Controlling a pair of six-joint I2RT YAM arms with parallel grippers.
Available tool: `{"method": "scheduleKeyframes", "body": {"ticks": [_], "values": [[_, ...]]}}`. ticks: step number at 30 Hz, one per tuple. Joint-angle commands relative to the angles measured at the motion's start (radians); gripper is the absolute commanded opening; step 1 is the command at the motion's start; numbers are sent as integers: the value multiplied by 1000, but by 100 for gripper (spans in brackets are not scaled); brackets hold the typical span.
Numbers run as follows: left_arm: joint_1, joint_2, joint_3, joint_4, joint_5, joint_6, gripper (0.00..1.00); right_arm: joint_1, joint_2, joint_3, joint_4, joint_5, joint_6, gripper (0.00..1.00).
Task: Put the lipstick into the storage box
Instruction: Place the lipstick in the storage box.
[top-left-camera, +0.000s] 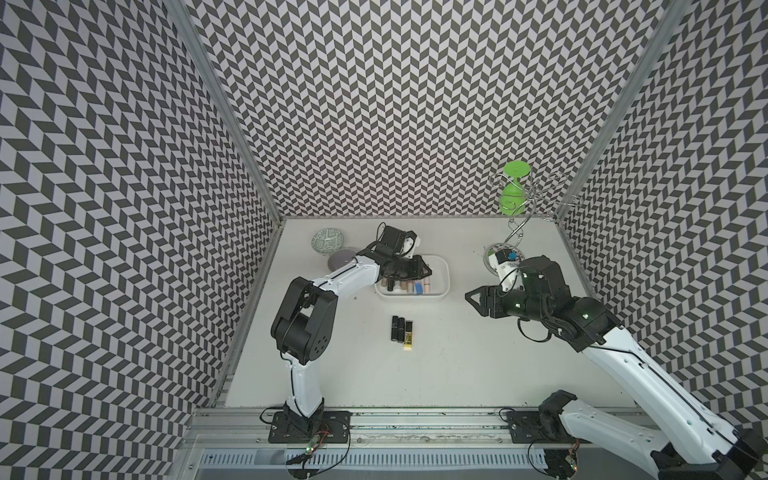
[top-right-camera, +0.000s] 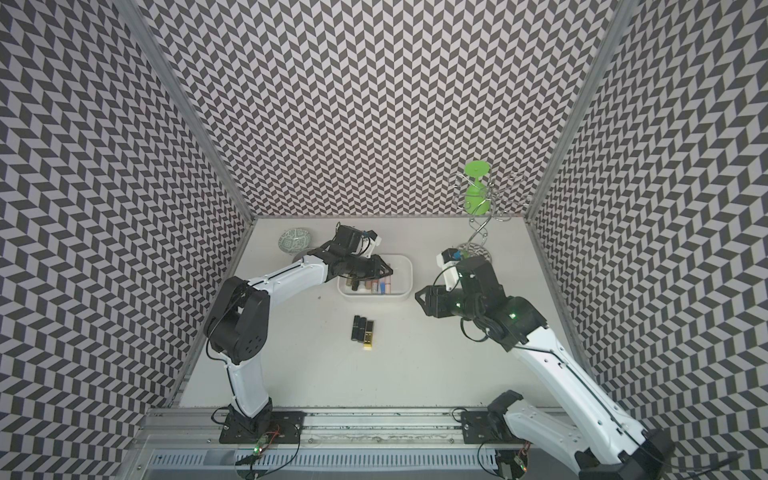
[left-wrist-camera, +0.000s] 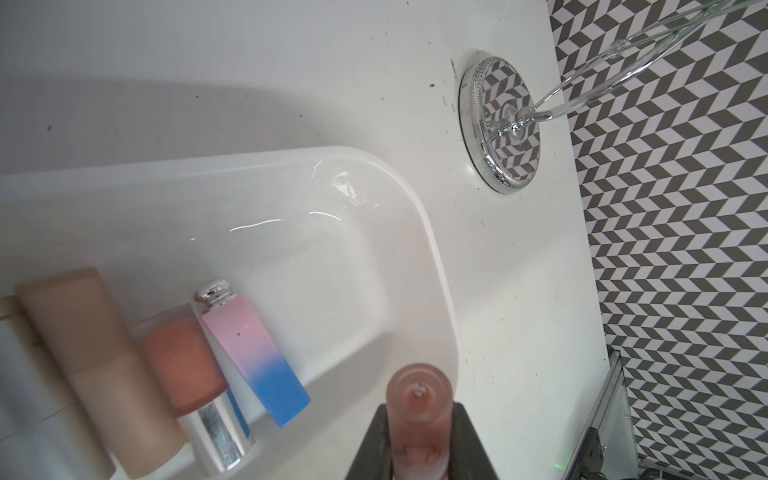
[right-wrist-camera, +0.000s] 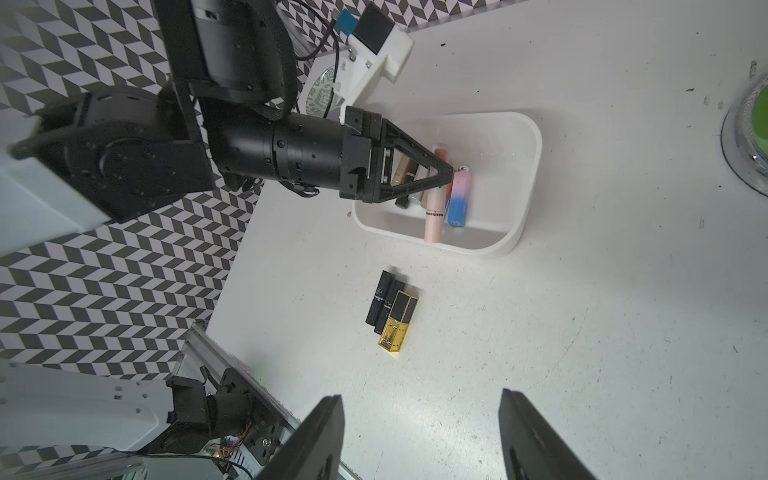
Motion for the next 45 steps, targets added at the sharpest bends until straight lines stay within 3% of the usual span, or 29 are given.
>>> {"method": "scheduleKeyframes", "body": {"ticks": [1,13,45], "values": [[-3,34,49,18,-13,11,7,-2,-30,-20,-6,26,5,64],[7,156,117,49,-39,-19,7,-2,-49,-38,-15,31,28,64],[54,216,85,42,-75,-28,13,-3,-61,-63,18,-10,92,64]]}}
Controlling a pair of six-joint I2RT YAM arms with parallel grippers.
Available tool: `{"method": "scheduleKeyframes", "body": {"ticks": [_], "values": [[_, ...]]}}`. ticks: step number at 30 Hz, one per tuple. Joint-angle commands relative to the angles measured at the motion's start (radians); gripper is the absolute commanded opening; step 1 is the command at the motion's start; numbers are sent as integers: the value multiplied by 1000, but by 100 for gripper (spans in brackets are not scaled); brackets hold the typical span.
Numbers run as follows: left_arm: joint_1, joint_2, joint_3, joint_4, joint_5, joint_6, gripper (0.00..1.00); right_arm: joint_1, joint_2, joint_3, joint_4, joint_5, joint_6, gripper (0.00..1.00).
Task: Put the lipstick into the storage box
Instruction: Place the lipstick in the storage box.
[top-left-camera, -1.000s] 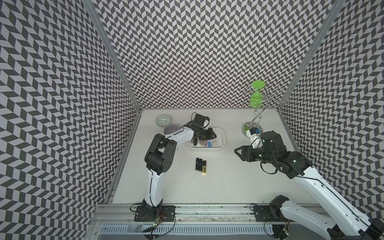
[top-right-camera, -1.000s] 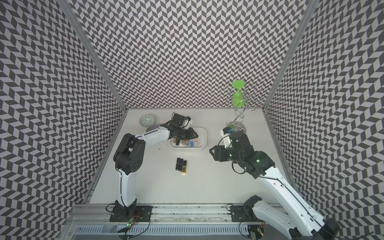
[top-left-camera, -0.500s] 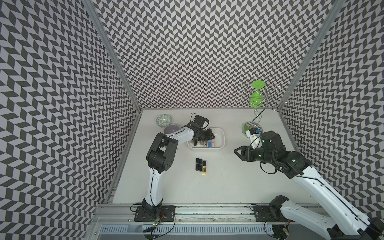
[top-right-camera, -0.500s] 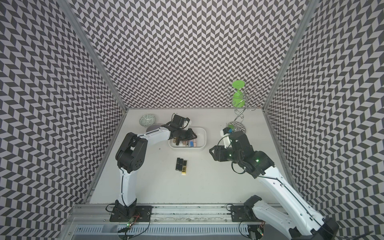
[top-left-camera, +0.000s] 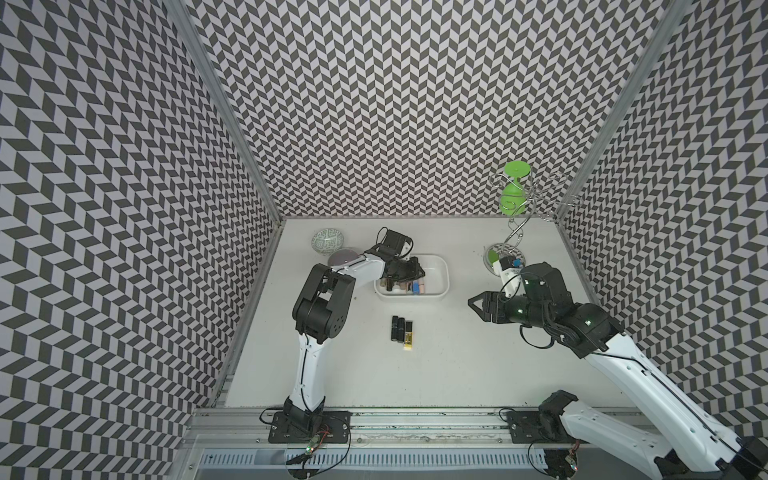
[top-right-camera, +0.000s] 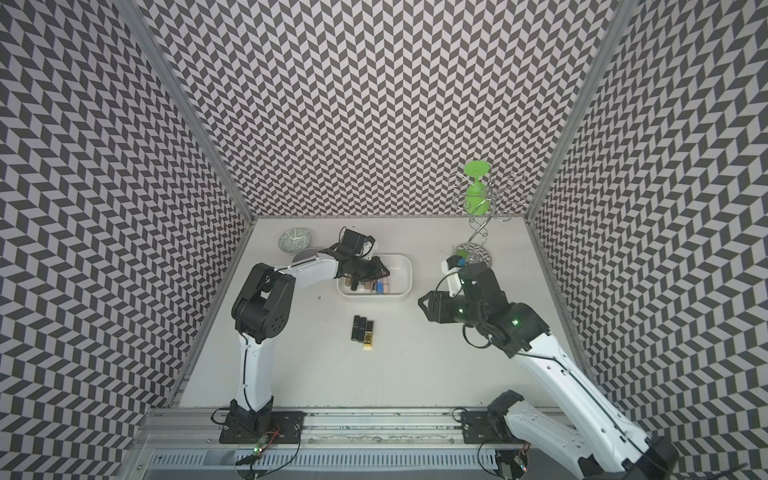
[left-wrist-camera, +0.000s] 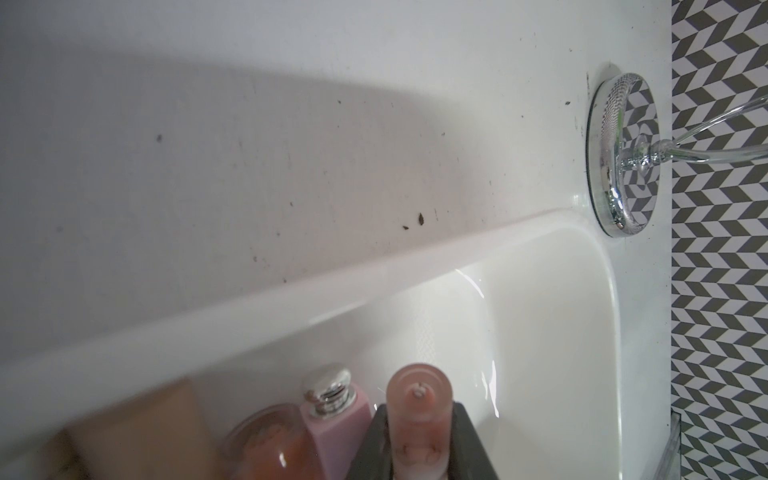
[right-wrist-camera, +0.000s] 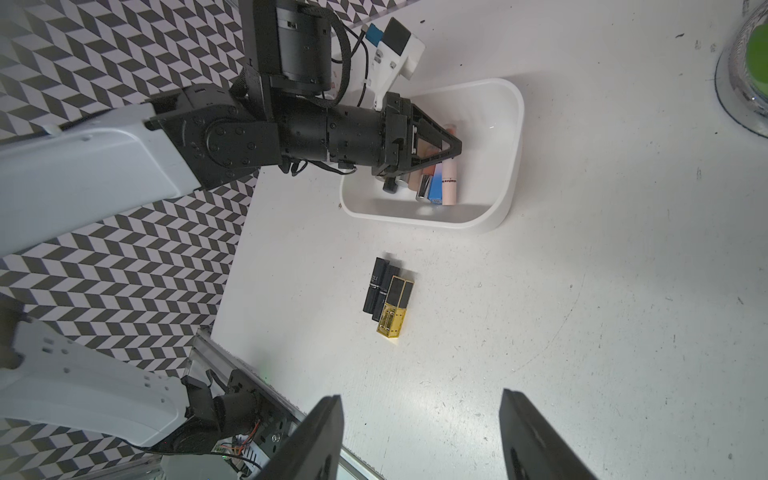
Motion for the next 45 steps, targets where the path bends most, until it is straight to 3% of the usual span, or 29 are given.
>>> {"method": "scheduleKeyframes", "body": {"ticks": [1,17,28,38,45], "values": [[7,10,1,3,-13,0,13,-3,-25,-14,39,-10,18,64],[6,19,31,-38,-45,9,34,-2,-32,-15,38,-8,21,64],[4,1,51,-21,-6,-15,35,-2,-30,-17,35,-3,12,64],[-13,-136,53,39,86,-59,39,-2,-18,-6,59,-12,9,64],[-13,-333,-53,76,131,-71,42,-1,-7,-23,103,-37,22,64]]}}
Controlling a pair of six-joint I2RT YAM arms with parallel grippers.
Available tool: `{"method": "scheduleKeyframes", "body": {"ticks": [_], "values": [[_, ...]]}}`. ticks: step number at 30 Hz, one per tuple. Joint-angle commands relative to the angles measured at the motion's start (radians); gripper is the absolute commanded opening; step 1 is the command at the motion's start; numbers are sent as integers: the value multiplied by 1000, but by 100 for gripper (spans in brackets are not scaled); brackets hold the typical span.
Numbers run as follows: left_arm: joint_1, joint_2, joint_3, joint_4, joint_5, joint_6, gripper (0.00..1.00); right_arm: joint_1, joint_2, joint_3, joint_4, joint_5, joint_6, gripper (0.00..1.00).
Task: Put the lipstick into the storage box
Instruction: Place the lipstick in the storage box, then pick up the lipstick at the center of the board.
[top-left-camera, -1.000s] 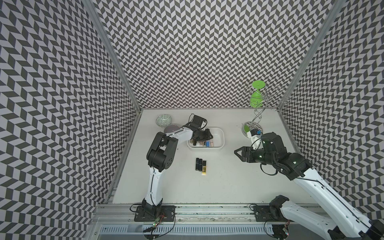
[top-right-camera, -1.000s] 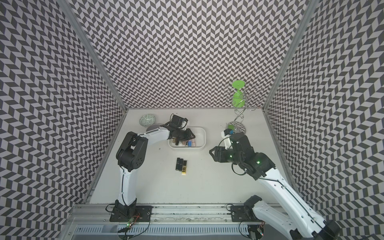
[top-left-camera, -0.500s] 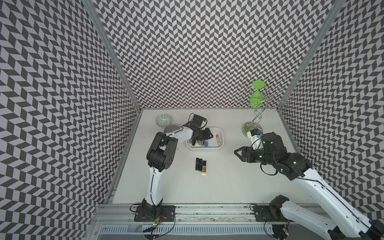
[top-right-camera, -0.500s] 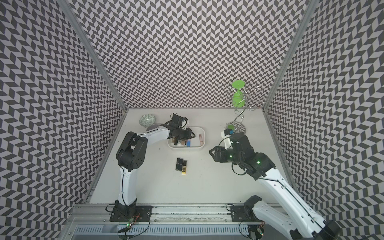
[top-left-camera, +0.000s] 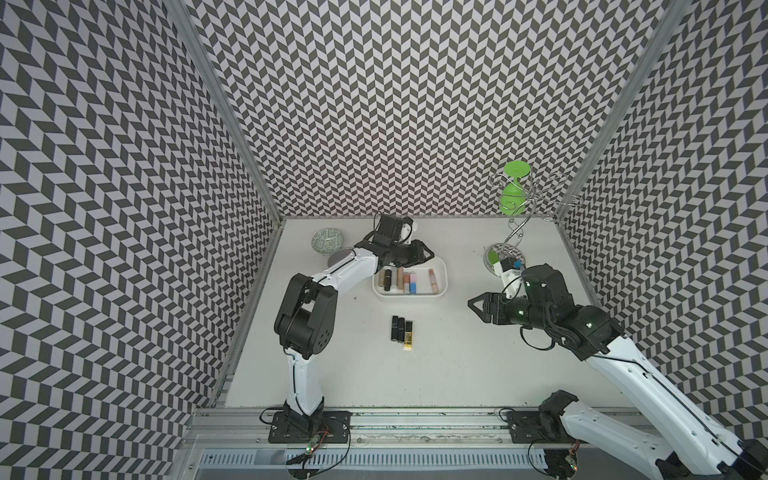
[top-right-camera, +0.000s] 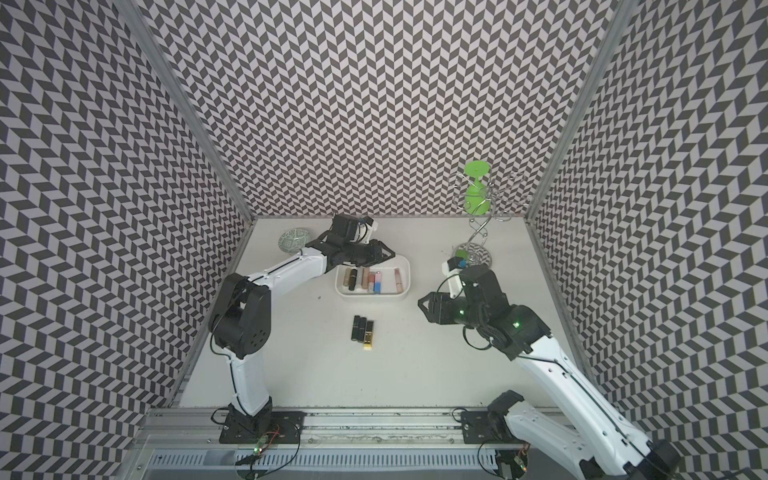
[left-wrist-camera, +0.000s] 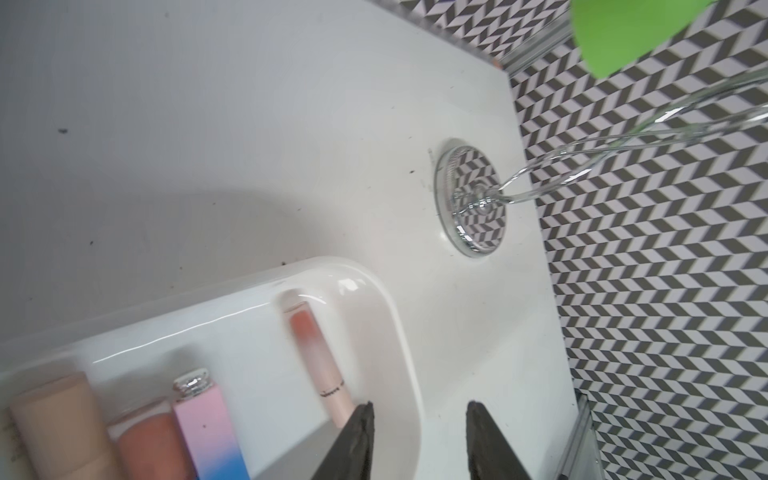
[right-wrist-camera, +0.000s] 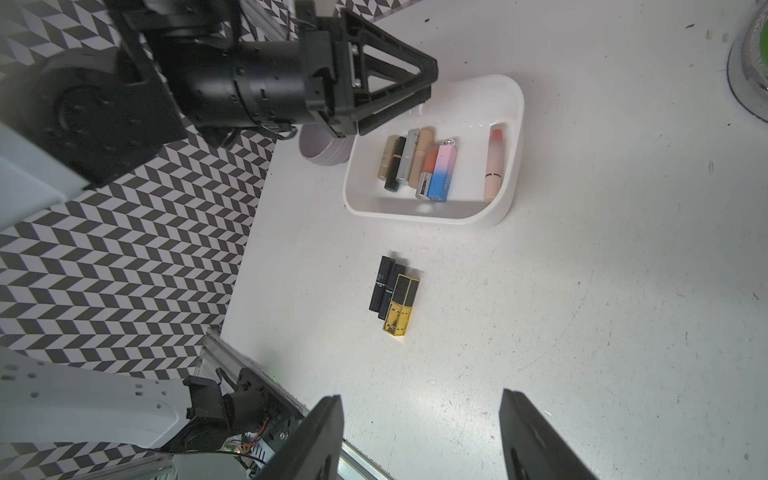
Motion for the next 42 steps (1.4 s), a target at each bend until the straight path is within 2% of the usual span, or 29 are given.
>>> {"method": "scheduleKeyframes", "body": {"ticks": [1,9,14,20,27,34,42], "values": [[-6,-123,-69,43,42,-5,42,0,7,-19,92,-27,10,64],[32,-458,-375,38,55,-1,49,27,55,-50,175,-69,57,64],[91,-707,-595,23,79,-15,53,126,124,-53,222,-35,84,64],[140,-964,-789,-24,87,-50,60,265,274,-18,250,35,96,64],[147,-1233,-959,-21,28,-192,70,371,523,105,148,133,50,64],[148,-1366,-1009,-99,-9,-215,84,434,656,141,109,193,46,68],[151,-1363,-1006,-129,-11,-198,86,505,781,189,92,234,40,77]]}}
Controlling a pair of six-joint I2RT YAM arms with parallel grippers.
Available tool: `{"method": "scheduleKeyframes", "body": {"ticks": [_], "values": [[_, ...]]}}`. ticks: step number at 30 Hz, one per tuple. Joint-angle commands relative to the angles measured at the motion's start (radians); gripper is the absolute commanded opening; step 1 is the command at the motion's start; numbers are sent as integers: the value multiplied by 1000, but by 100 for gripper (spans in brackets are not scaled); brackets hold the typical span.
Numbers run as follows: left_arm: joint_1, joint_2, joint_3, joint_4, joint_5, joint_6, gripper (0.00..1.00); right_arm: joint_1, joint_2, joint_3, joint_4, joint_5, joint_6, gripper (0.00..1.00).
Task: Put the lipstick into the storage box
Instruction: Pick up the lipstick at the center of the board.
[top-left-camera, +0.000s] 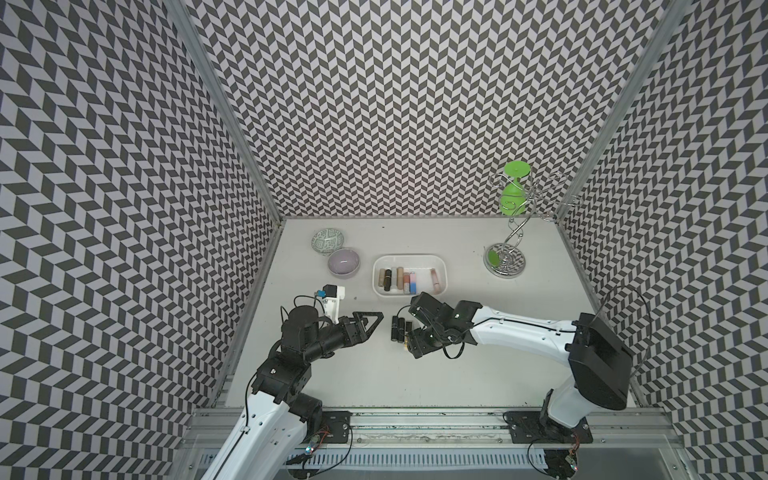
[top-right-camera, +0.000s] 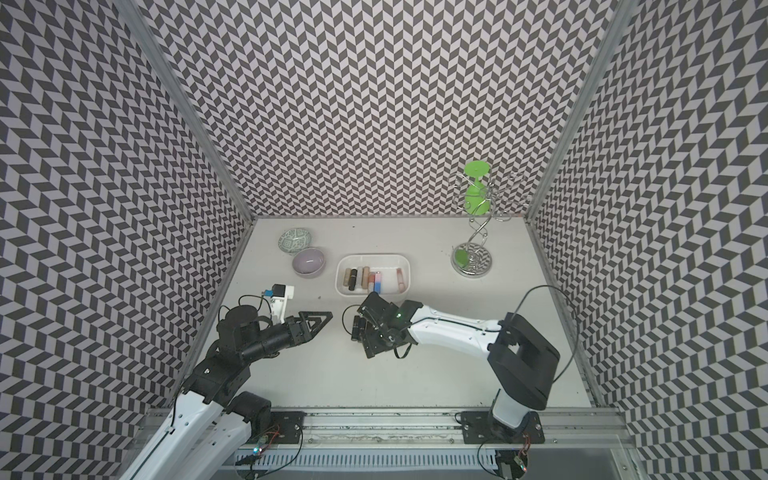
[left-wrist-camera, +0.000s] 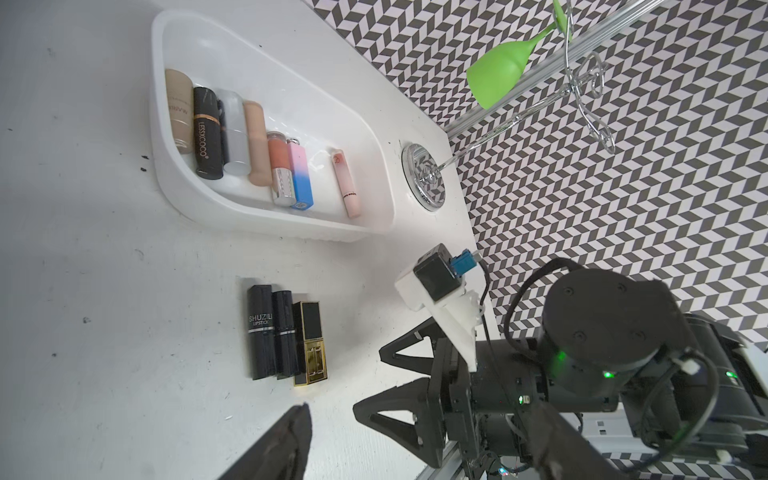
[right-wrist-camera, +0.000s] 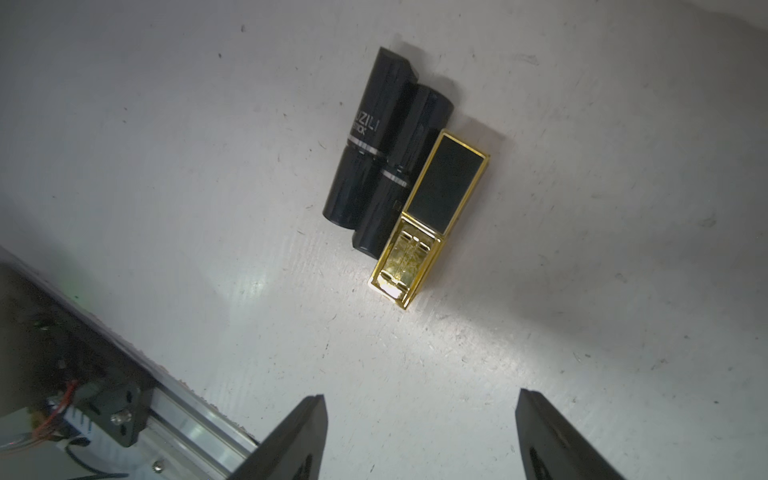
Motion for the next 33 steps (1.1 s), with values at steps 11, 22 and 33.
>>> {"method": "scheduleKeyframes", "body": {"ticks": [11,22,33], "values": [[11,-10,14,-73,-12,47,87,47,168,141,-42,89,-6,77],[21,35,35,-70,9,81,87,47,246,178,-60,150,-8,77],[33,53,36,-67,29,97,87,45,306,218,-67,179,-16,77]]}}
